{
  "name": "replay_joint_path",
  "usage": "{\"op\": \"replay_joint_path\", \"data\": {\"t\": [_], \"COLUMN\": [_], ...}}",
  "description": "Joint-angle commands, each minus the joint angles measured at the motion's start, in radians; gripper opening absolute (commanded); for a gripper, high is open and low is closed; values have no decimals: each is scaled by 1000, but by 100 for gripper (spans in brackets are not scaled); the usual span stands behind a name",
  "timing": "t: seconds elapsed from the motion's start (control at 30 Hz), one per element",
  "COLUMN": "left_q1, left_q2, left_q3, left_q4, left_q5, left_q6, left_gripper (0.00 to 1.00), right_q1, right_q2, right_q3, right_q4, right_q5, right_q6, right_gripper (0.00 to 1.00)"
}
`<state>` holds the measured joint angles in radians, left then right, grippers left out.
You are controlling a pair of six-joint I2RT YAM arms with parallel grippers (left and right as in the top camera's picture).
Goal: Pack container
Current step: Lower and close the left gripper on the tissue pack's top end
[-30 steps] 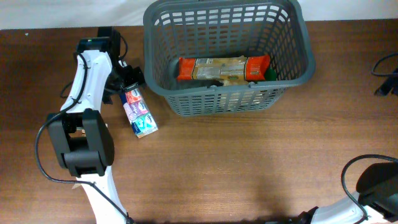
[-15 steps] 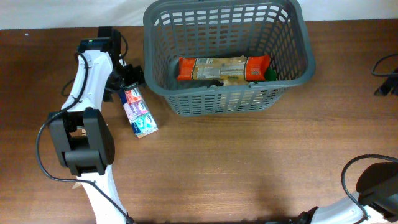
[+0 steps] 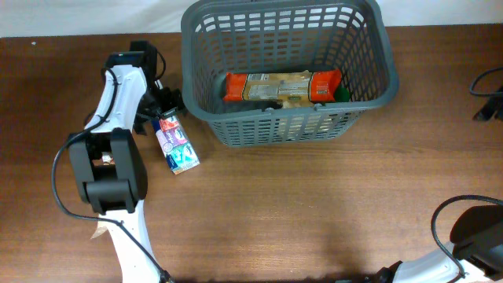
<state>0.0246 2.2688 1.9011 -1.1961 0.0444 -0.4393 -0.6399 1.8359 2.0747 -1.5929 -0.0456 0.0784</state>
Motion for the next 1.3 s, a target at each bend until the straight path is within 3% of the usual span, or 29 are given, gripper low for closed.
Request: {"op": "replay_joint_path", "data": {"t": [0.0, 1.27], "left_q1": [1, 1], "left_q2": [22, 74], "left_q3": [-3, -3], "left_q4": [-4, 6], "left_q5": [-8, -41], "left_q6": [-20, -20], "left_gripper": [99, 100], "right_q1": [-2, -2], "right_q2": [1, 1], "right_q3": [-5, -5], "right_q4": [1, 1], "right_q5": [13, 13], "right_q6": [8, 8], "right_gripper": [99, 99]}}
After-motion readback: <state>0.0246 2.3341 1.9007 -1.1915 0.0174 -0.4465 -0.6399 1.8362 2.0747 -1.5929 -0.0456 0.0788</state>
